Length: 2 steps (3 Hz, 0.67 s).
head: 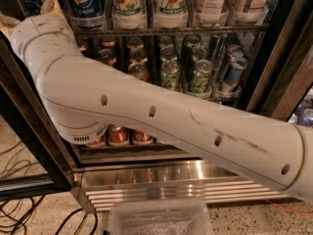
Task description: Pick pepsi can from top shelf of fridge
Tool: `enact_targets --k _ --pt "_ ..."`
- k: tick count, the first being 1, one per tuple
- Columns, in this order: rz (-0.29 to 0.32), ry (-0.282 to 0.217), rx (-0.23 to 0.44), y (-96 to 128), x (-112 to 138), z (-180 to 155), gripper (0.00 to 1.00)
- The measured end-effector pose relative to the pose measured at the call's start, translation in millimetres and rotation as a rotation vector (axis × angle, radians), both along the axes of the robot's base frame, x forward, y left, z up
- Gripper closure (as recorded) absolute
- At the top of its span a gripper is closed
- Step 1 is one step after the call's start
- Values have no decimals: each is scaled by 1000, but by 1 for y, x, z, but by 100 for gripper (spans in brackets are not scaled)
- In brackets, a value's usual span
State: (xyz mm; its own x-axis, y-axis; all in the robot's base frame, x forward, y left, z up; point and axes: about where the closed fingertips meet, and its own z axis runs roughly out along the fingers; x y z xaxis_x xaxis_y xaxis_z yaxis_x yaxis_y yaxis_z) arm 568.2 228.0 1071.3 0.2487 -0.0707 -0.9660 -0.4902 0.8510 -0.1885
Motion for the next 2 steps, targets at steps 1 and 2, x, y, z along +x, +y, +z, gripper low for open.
enact_targets --k 1,2 --pt "-3 -4 0 1 6 2 36" --pt "-6 3 -4 2 13 1 31"
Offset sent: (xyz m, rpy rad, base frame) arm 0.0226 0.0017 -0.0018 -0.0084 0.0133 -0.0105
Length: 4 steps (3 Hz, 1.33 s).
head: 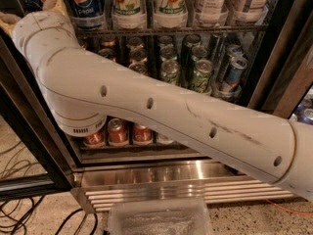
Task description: Pick pepsi can from top shelf of fridge
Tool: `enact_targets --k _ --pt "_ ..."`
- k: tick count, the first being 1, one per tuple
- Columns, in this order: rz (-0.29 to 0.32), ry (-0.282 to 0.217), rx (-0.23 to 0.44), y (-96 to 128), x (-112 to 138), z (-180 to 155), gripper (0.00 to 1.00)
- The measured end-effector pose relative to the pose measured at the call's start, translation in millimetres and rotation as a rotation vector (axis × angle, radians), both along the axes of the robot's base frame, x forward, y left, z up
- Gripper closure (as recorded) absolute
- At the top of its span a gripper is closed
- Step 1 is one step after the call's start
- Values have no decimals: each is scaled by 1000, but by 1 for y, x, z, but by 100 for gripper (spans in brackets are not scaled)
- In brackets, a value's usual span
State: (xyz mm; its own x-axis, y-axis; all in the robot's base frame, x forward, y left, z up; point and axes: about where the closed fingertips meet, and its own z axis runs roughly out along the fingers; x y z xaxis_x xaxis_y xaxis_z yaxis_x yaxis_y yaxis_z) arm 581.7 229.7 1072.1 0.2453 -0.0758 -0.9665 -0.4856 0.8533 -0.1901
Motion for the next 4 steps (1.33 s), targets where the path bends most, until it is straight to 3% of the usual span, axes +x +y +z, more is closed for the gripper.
enact_targets --k 3,4 --pt "-8 9 -24 13 42 4 36" --pt "-13 7 -28 22 64 7 55"
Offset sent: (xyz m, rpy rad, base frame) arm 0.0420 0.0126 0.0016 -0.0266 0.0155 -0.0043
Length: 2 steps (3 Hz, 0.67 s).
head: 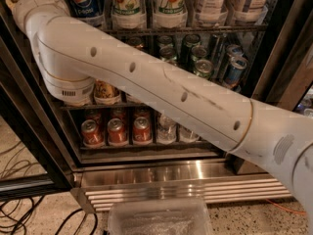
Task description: Pick pepsi can from top shelf of fridge
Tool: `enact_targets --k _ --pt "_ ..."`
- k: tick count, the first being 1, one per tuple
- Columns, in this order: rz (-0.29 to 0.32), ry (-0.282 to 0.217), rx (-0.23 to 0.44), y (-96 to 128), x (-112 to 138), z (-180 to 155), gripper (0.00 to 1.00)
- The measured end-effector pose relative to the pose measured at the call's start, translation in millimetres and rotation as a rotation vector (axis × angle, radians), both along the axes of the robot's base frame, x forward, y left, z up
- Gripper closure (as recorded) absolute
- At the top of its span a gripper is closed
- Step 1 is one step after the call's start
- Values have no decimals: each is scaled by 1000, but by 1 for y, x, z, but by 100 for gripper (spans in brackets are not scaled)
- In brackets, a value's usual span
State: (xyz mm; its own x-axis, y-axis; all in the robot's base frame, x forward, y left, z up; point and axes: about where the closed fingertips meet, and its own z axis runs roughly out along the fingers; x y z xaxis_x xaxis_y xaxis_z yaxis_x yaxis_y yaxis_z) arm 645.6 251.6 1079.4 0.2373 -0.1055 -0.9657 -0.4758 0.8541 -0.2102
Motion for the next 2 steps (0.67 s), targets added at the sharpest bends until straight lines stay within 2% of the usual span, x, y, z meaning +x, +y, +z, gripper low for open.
enact_targets --k 2 --pt "11 6 6 2 0 -1 99"
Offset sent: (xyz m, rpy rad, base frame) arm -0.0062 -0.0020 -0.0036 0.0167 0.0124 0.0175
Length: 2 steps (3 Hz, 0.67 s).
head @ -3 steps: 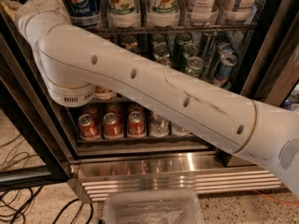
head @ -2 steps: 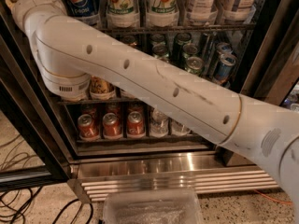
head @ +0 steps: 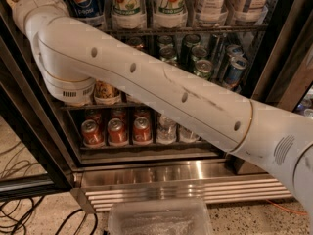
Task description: Pick pepsi can from top shelf of fridge
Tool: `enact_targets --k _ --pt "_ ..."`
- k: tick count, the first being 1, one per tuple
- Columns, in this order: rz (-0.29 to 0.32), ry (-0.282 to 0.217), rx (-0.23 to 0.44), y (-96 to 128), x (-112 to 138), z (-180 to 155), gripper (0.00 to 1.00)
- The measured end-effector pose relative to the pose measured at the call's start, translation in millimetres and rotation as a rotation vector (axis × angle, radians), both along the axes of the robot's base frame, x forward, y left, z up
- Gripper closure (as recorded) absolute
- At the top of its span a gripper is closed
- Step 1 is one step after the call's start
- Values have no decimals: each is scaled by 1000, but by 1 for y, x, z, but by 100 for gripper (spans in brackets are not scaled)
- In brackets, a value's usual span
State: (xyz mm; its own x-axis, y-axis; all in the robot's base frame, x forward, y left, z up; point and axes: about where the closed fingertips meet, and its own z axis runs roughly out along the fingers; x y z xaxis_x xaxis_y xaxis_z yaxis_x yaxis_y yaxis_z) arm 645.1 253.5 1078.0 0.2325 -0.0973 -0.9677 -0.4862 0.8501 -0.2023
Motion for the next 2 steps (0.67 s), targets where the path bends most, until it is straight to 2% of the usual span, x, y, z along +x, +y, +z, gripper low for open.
enact_targets --k 2 --pt "8 -85 61 -31 -27 39 100"
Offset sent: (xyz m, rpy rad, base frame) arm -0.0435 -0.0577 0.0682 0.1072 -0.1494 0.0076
